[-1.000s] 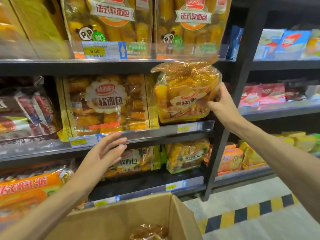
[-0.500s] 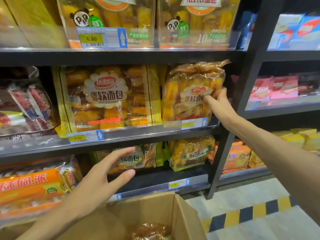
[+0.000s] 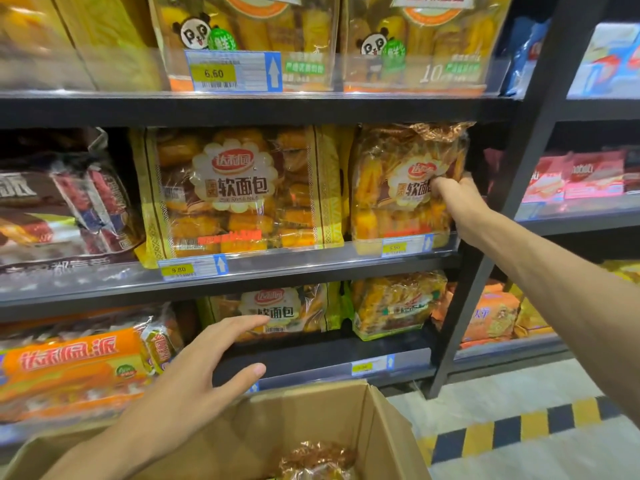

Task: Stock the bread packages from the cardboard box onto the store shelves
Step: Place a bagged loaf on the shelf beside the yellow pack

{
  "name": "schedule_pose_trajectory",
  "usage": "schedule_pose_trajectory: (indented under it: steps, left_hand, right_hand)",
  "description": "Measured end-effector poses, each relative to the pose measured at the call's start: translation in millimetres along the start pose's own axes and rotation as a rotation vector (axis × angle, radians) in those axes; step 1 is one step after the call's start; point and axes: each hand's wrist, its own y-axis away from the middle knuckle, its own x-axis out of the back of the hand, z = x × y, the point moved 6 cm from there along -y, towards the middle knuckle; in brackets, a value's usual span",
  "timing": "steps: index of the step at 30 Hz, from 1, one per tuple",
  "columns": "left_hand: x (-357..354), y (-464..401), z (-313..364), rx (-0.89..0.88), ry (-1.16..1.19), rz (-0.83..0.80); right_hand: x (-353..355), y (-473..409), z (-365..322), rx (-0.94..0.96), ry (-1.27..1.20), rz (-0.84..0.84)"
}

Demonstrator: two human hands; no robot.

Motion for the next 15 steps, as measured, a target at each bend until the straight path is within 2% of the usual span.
schedule_pose_trajectory:
  steps: [3,10,15]
  left_hand:
    - [1,7,-4,-0.029,-0.096,-0.017]
    - [0,32,-16,-0.04,-0.172,-0.056]
    - [0,43,-26,-0.019,-0.172,-0.057]
  right_hand:
    - [-1,9,-2,0.018,0.045,0.036]
    - [-7,37,-7,0.252,0.074,0.114]
    - [-10,34,-14,0.205,0.195,0.128]
